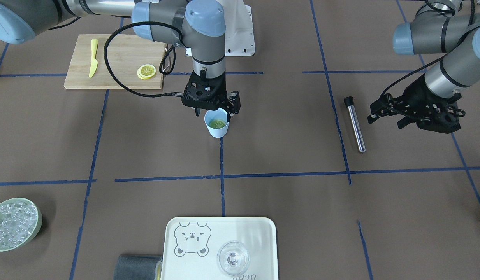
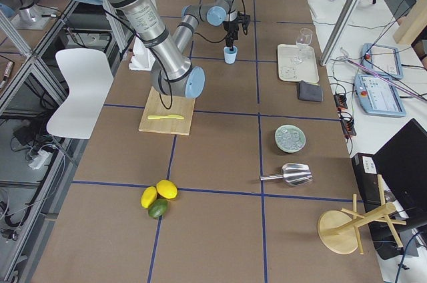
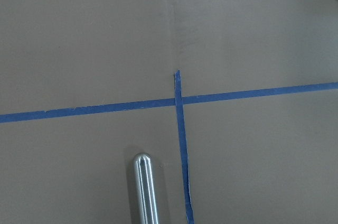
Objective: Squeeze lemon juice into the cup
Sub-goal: 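Raise the right gripper from the cup while the left gripper approaches the rod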
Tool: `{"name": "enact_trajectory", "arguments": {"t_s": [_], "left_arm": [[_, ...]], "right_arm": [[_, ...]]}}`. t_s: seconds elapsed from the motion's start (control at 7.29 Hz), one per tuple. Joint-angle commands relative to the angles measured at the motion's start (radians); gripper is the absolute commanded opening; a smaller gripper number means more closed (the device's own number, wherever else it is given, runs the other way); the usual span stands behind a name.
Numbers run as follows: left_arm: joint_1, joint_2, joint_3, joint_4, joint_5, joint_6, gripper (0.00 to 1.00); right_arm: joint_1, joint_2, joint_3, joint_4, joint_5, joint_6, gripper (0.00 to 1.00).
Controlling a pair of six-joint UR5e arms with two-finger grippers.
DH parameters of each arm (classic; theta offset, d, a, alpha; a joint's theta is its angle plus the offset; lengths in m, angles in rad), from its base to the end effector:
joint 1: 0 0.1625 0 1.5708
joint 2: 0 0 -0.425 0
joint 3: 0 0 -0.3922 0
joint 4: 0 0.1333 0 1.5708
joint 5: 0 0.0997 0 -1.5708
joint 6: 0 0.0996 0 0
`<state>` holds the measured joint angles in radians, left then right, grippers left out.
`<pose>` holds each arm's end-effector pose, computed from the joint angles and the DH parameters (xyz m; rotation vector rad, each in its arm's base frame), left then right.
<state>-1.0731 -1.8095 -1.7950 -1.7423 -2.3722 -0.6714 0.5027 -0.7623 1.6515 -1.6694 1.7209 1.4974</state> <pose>0.2192 -0.5328 0.3970 0.0729 0.9737 0.0944 -0.5516 -0.4384 0.1498 0.0883 -0.8011 0.3466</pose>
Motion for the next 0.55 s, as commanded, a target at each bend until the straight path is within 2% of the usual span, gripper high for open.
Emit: {"name": "enact_trajectory", "arguments": {"t_s": [0.0,0.14,0.41], "left_arm": [[0.033,-0.004,0.015,0.006,0.002,-0.001,1.00],[0.048,0.002,0.029,0.012,0.004,-0.002,1.00],[0.067,0.006,0.069,0.032,0.001,-0.101,1.00]], "right_arm": [[0.096,-0.117,0.139,0.000,0.067,-0.094,1.00],[0.175,-0.193,0.201,0.000,0.141,-0.180,1.00],[0.278,-0.254,0.215,0.002,0.205,-0.349,1.00]]}}
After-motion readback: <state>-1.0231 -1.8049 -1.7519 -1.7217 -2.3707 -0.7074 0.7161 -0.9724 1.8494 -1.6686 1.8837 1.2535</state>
